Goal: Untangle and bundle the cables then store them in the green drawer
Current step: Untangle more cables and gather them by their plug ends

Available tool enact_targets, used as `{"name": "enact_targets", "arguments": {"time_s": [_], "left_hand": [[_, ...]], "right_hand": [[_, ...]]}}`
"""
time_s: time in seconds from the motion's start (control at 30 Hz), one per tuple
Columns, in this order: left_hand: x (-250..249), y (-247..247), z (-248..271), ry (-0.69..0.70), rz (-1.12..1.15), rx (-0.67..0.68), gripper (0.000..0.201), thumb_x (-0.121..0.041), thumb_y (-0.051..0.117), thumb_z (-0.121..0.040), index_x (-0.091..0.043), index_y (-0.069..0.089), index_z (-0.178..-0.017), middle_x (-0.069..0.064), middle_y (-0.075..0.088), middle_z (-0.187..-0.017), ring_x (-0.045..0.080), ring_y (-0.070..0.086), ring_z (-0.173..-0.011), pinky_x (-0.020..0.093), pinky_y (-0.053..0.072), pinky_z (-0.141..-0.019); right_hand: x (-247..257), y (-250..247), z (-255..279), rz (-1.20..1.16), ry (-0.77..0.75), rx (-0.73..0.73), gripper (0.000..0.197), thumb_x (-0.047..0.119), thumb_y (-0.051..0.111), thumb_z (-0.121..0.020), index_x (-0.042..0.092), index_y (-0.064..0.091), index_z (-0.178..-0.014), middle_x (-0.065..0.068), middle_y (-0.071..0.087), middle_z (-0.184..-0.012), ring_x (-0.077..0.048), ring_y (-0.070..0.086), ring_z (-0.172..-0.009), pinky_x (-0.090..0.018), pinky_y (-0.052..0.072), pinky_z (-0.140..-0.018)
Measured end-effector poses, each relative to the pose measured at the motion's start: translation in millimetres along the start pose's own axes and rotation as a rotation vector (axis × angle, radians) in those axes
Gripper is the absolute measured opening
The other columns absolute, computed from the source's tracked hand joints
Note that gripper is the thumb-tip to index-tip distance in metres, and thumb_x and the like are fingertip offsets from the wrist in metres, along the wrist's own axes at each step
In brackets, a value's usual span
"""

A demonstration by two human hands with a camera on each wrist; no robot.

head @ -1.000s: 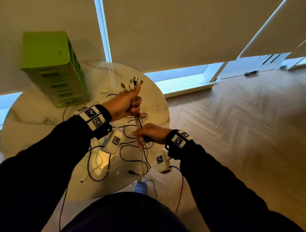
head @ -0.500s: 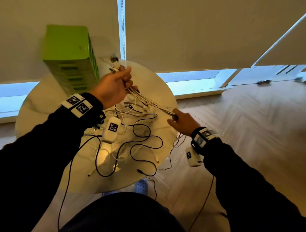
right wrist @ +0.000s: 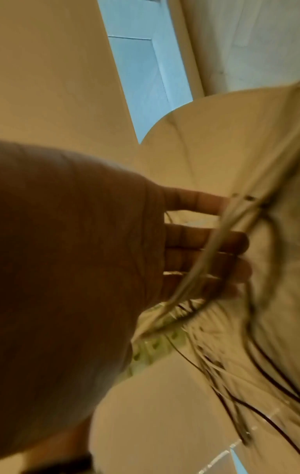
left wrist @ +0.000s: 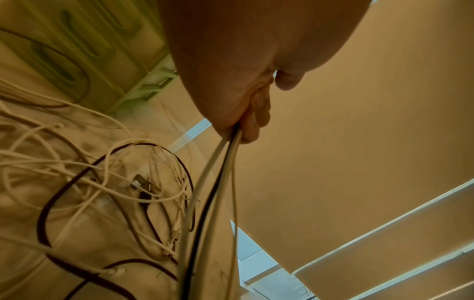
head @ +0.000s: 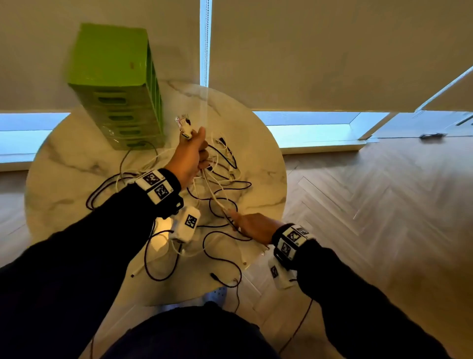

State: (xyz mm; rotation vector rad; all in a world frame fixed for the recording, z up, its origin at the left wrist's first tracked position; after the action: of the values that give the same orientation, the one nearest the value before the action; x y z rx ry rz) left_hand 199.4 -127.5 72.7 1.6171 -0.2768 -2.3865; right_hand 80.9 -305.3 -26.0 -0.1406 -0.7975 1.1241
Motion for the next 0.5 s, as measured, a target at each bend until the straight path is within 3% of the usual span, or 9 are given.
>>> {"name": "enact_targets", "arguments": {"time_s": [0.03, 0.1, 0.17, 0.23, 0.3, 0.4, 0.5], "left_hand": [[1, -1, -3, -0.004, 0.013, -0.003, 0.033, -0.035, 0.045, -0.108, -0.027, 0.032, -0.078, -0.008, 0.027, -0.065, 0.007, 0.025, -0.052, 0.021, 0.027, -0.049], [4, -3, -7, -0.015, 0.036, -0.010, 0.034, -0.035, 0.045, -0.108, -0.028, 0.032, -0.077, -0.008, 0.026, -0.065, 0.006, 0.024, -0.052, 0.020, 0.026, -0.048], [5, -1, -11, -0.023, 0.049, -0.003, 0.034, -0.036, 0.044, -0.108, -0.028, 0.032, -0.077, -0.007, 0.025, -0.066, 0.007, 0.023, -0.053, 0.022, 0.022, -0.050], [9, 0, -15, -0.033, 0.043, 0.000, 0.034, -0.036, 0.043, -0.108, -0.028, 0.032, -0.077, -0.006, 0.024, -0.067, 0.007, 0.023, -0.054, 0.024, 0.021, -0.052], [13, 1, -18, -0.054, 0.051, 0.001, 0.034, -0.035, 0.044, -0.108, -0.028, 0.032, -0.077, -0.007, 0.024, -0.066, 0.008, 0.022, -0.055, 0.024, 0.021, -0.052], [20, -4, -25, -0.071, 0.027, -0.033, 0.035, -0.033, 0.044, -0.108, -0.029, 0.032, -0.075, -0.006, 0.023, -0.066, 0.008, 0.021, -0.055, 0.024, 0.022, -0.053], [27, -11, -25, -0.082, 0.015, -0.061, 0.035, -0.031, 0.042, -0.109, -0.027, 0.033, -0.075, -0.004, 0.021, -0.068, 0.009, 0.021, -0.055, 0.024, 0.022, -0.053]], "right_hand": [[-1, -19, -5, 0.014, -0.001, -0.031, 0.096, 0.092, 0.007, -0.079, 0.024, 0.070, -0.104, 0.000, 0.071, -0.104, -0.019, 0.063, -0.095, -0.042, 0.046, -0.095], [5, -61, -20, 0.086, -0.048, -0.107, 0.084, 0.083, 0.013, -0.089, 0.022, 0.070, -0.097, 0.000, 0.071, -0.095, -0.020, 0.065, -0.093, -0.041, 0.048, -0.091], [16, -105, -44, 0.190, -0.121, -0.214, 0.057, 0.059, 0.032, -0.102, 0.014, 0.065, -0.093, -0.004, 0.069, -0.094, -0.025, 0.064, -0.093, -0.037, 0.047, -0.084], [28, -142, -74, 0.241, -0.162, -0.296, 0.032, 0.041, 0.045, -0.104, 0.015, 0.058, -0.090, -0.008, 0.066, -0.097, -0.029, 0.061, -0.096, -0.031, 0.039, -0.079], [41, -164, -103, 0.230, -0.183, -0.322, 0.022, 0.033, 0.049, -0.103, 0.014, 0.058, -0.097, -0.013, 0.068, -0.104, -0.032, 0.061, -0.100, -0.029, 0.035, -0.078], [63, -175, -158, 0.168, -0.164, -0.273, 0.029, 0.035, 0.051, -0.101, 0.012, 0.056, -0.118, -0.015, 0.067, -0.114, -0.034, 0.061, -0.104, -0.031, 0.038, -0.078], [78, -173, -200, 0.127, -0.118, -0.260, 0.045, 0.037, 0.056, -0.096, 0.013, 0.044, -0.132, -0.016, 0.064, -0.124, -0.037, 0.060, -0.111, -0.035, 0.044, -0.087]]}}
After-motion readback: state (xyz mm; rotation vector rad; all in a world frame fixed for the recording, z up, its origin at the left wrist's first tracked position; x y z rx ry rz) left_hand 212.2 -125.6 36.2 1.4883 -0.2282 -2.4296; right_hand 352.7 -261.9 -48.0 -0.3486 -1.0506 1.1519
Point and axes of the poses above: each hand's wrist, its own z-axis away from the middle knuckle, its own y-axis out of the palm, x = y × z, the point moved 9 cm from there along -z, towards the middle knuckle
